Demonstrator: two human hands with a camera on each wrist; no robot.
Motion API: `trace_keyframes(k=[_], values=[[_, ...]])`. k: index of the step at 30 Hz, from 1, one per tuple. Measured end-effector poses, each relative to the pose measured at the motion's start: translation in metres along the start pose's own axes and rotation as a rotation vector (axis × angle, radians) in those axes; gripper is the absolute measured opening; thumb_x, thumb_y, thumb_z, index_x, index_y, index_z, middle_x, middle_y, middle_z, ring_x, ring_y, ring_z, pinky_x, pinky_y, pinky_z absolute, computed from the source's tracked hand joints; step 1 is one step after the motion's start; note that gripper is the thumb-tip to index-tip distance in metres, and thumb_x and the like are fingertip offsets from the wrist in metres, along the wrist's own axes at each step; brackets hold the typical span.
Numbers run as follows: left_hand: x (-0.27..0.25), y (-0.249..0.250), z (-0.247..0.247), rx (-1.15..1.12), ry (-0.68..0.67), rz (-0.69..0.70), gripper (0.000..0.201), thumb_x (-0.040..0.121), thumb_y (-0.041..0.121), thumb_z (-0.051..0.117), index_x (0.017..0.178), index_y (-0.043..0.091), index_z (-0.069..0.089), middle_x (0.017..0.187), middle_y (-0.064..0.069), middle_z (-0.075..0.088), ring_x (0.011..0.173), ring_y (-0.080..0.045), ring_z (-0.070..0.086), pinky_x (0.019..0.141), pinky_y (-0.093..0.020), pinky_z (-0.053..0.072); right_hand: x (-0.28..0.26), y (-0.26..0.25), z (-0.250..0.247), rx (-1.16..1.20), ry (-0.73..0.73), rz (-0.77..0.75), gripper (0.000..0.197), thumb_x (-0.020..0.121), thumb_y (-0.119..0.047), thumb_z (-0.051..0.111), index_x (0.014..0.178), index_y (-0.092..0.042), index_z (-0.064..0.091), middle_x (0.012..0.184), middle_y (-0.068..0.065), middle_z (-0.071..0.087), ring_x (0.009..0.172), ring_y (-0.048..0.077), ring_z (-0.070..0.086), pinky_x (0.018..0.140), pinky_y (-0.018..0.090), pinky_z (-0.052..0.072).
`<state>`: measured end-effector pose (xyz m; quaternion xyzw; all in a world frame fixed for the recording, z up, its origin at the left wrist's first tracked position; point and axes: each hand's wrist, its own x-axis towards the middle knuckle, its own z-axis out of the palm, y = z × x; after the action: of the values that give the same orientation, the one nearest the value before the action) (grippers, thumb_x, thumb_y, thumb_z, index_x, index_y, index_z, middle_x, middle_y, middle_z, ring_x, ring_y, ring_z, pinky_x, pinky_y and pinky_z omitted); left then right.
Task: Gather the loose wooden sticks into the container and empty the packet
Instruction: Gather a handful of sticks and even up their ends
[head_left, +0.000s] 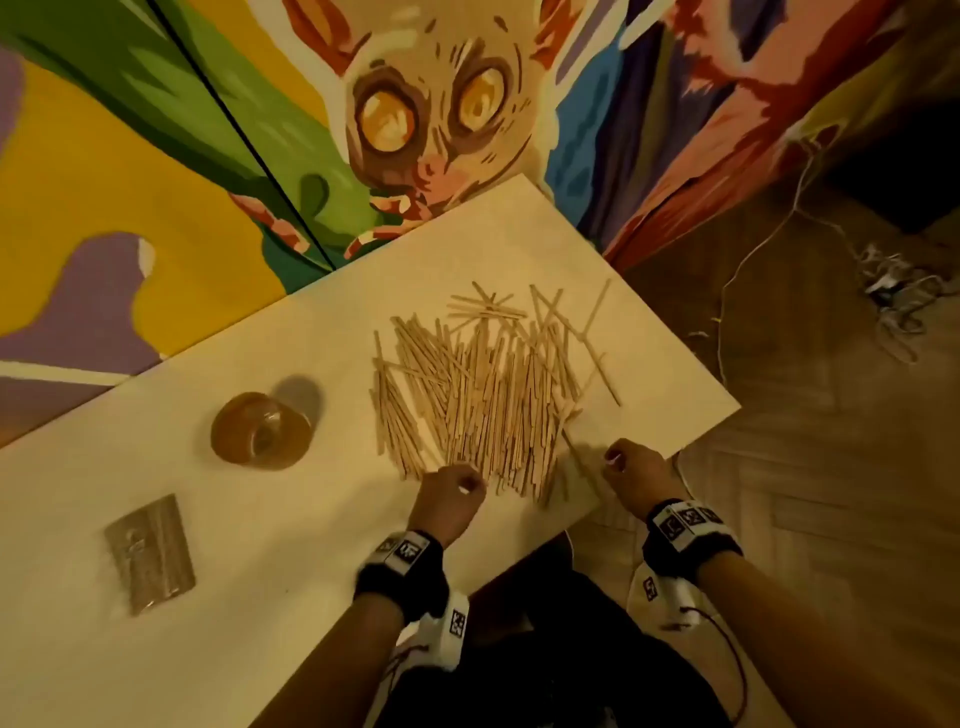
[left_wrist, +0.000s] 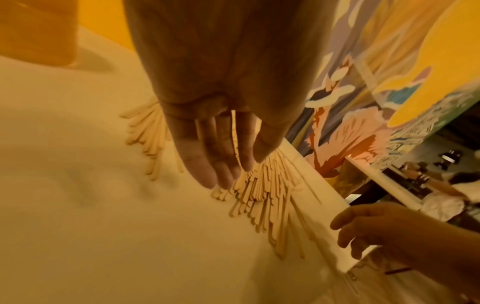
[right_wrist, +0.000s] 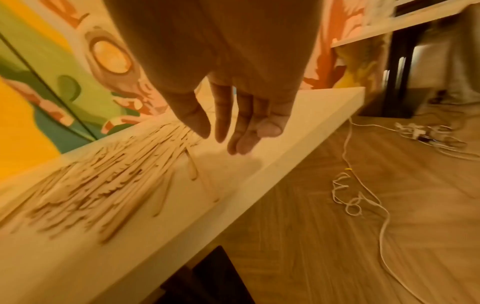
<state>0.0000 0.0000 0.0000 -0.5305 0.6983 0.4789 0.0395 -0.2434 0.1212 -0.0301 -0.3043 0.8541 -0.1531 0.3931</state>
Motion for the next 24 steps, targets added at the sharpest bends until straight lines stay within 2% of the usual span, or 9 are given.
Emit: trace_keyframes(k=[3,5,10,13,15,17,20,22,24], values=[[0.033,0.016,0.004,0.104,0.089,-0.030,0.022,0.089,0.023,0.063,0.109,0.012,0.065,0.116,-0.005,0.064,0.104,-0.026,0.061,0.089,-0.035,0.049,0.019,-0.005,-0.005,-0.033,-0.107,-0.009,0.019,0.091,-0.015,0.054,0.103,-0.007,0.066,0.103,0.014,0.067,0.086,0.027,0.058,0.072,0.031,0.046],[0.051,0.024,0.001,0.123,0.130,-0.094,0.035,0.088,0.030,0.065,0.118,0.015,0.059,0.125,-0.005,0.056,0.107,-0.027,0.059,0.091,-0.036,0.048,0.024,-0.017,0.001,-0.028,-0.180,-0.046,0.022,0.091,-0.014,0.052,0.103,-0.007,0.069,0.103,0.015,0.068,0.085,0.025,0.058,0.071,0.031,0.045],[0.084,0.033,-0.001,0.064,0.209,-0.220,0.050,0.082,0.040,0.069,0.123,0.014,0.054,0.130,-0.009,0.043,0.102,-0.029,0.060,0.089,-0.038,0.051,0.032,-0.037,0.010,-0.027,-0.286,-0.140,0.021,0.088,-0.016,0.056,0.101,-0.004,0.069,0.100,0.014,0.069,0.093,0.029,0.063,0.071,0.032,0.046],[0.097,0.036,0.001,0.118,0.252,-0.266,0.061,0.079,0.044,0.070,0.128,0.015,0.050,0.134,-0.008,0.040,0.114,-0.034,0.054,0.091,-0.041,0.049,0.039,-0.042,0.009,-0.040,-0.377,-0.157,0.022,0.088,-0.015,0.056,0.105,-0.006,0.068,0.102,0.014,0.068,0.097,0.029,0.063,0.075,0.031,0.048],[0.104,0.037,0.003,0.183,0.252,-0.275,0.072,0.076,0.050,0.070,0.135,0.015,0.044,0.140,-0.008,0.036,0.126,-0.036,0.044,0.095,-0.048,0.047,0.045,-0.042,0.005,-0.023,-0.434,-0.156,0.022,0.087,-0.012,0.055,0.104,-0.008,0.068,0.097,0.015,0.070,0.089,0.028,0.066,0.080,0.035,0.055],[0.112,0.039,0.005,0.256,0.236,-0.275,0.086,0.075,0.055,0.069,0.142,0.014,0.035,0.147,-0.011,0.030,0.134,-0.037,0.034,0.099,-0.051,0.044,0.052,-0.040,0.001,-0.015,-0.455,-0.148,0.017,0.087,-0.009,0.054,0.097,-0.009,0.068,0.086,0.012,0.070,0.076,0.022,0.065,0.073,0.031,0.055],[0.121,0.045,0.005,0.351,0.207,-0.283,0.097,0.077,0.057,0.068,0.149,0.012,0.019,0.155,-0.012,0.020,0.143,-0.036,0.022,0.106,-0.049,0.036,0.059,-0.036,-0.008,-0.032,-0.435,-0.140,0.014,0.088,-0.010,0.055,0.089,-0.004,0.068,0.078,0.008,0.068,0.070,0.020,0.063,0.066,0.027,0.051],[0.126,0.047,0.002,0.394,0.192,-0.284,0.096,0.078,0.056,0.067,0.148,0.012,0.019,0.154,-0.011,0.023,0.141,-0.035,0.027,0.105,-0.048,0.038,0.065,-0.032,-0.014,-0.012,-0.420,-0.118,0.016,0.088,-0.009,0.056,0.087,-0.001,0.069,0.076,0.009,0.068,0.068,0.020,0.064,0.068,0.030,0.054],[0.130,0.044,0.001,0.401,0.191,-0.284,0.088,0.078,0.054,0.068,0.145,0.013,0.027,0.148,-0.010,0.035,0.132,-0.034,0.042,0.097,-0.047,0.046,0.071,-0.028,-0.017,-0.002,-0.420,-0.107,0.015,0.088,-0.009,0.056,0.086,-0.001,0.069,0.074,0.009,0.069,0.065,0.019,0.064,0.065,0.027,0.054]])
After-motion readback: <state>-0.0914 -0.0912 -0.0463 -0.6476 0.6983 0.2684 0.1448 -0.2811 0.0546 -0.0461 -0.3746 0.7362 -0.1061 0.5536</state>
